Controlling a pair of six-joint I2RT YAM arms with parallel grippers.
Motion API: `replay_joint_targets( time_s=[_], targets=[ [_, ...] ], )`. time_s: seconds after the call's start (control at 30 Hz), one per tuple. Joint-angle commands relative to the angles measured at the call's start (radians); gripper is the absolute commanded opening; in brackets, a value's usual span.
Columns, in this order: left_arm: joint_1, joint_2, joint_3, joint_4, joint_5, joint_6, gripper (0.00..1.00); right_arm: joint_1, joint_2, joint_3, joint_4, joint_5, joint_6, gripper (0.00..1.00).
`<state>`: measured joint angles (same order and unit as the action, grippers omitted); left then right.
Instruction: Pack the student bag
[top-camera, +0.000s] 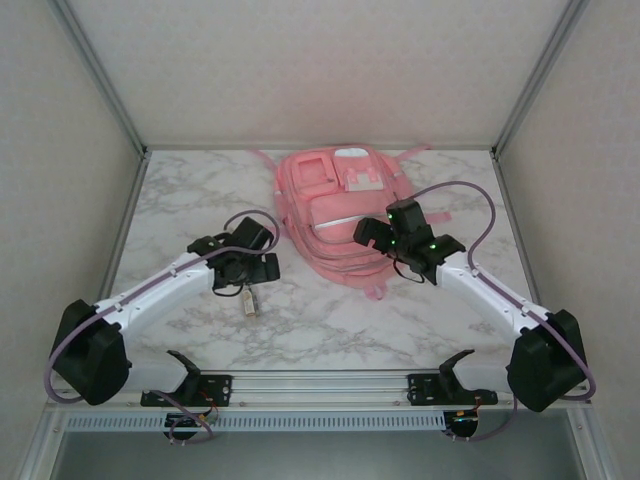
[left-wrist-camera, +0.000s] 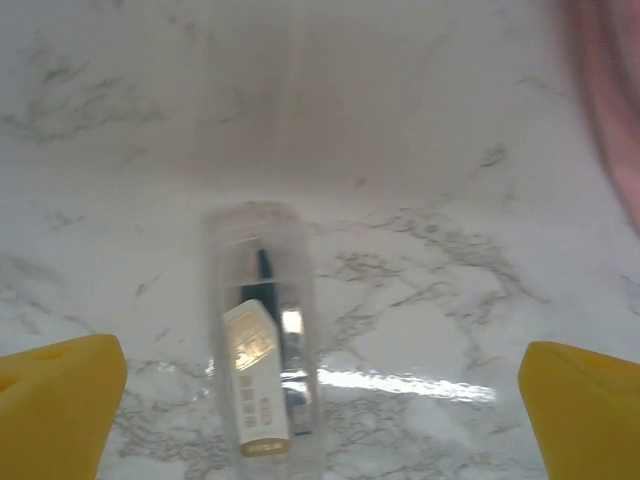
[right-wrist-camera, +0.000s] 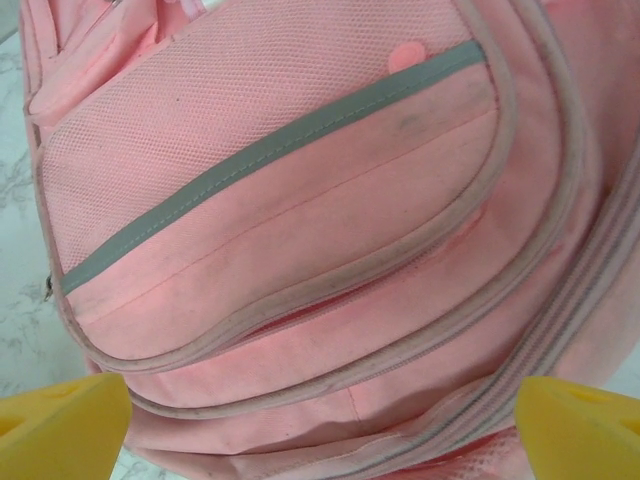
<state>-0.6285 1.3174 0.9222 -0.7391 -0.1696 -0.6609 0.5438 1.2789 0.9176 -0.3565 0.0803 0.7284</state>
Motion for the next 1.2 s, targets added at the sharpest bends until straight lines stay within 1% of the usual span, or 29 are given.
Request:
replay_joint_targets(
  time_s=[0.0, 0.13, 0.23, 0.33, 0.53, 0.7, 0.73, 0.77, 0.87, 0.97, 1.17],
  targets=[
    [0.025, 0.003, -0.071, 0.04, 0.007, -0.059, 1.0, 0.002, 0.011, -0.007, 0.043, -0.035, 0.03, 0.99],
    [0.027, 0.046, -0.145, 0.126, 0.077, -0.092, 1.0, 0.002, 0.021, -0.029, 0.066, -0.044, 0.046, 0.99],
    [0.027, 0.084, -0.169, 0.164, 0.101, -0.107, 0.99, 0.002, 0.027, -0.039, 0.071, -0.046, 0.053, 0.99],
    [0.026, 0.112, -0.185, 0.197, 0.111, -0.114, 0.96, 0.002, 0.03, -0.045, 0.073, -0.043, 0.058, 0.99],
    [0.026, 0.155, -0.208, 0.223, 0.099, -0.114, 0.74, 0.003, 0.031, -0.034, 0.06, -0.034, 0.052, 0.99],
    [0.026, 0.177, -0.219, 0.225, 0.086, -0.11, 0.64, 0.002, 0.029, -0.025, 0.047, -0.025, 0.048, 0.99],
    [0.026, 0.178, -0.22, 0.224, 0.083, -0.11, 0.6, 0.003, 0.027, -0.023, 0.047, -0.023, 0.047, 0.99],
    [0.026, 0.178, -0.216, 0.224, 0.08, -0.108, 0.58, 0.003, 0.027, -0.022, 0.044, -0.024, 0.045, 0.99],
    [0.027, 0.17, -0.193, 0.204, 0.06, -0.112, 0.57, 0.003, 0.029, -0.015, 0.048, -0.038, 0.034, 0.99],
    [0.031, 0.142, -0.146, 0.196, 0.055, -0.104, 0.48, 0.006, 0.041, -0.004, 0.07, -0.094, 0.0, 0.99],
    [0.063, 0.117, 0.014, 0.17, 0.088, -0.091, 0.48, 0.037, 0.08, 0.015, 0.135, -0.237, -0.071, 0.99]
  ],
)
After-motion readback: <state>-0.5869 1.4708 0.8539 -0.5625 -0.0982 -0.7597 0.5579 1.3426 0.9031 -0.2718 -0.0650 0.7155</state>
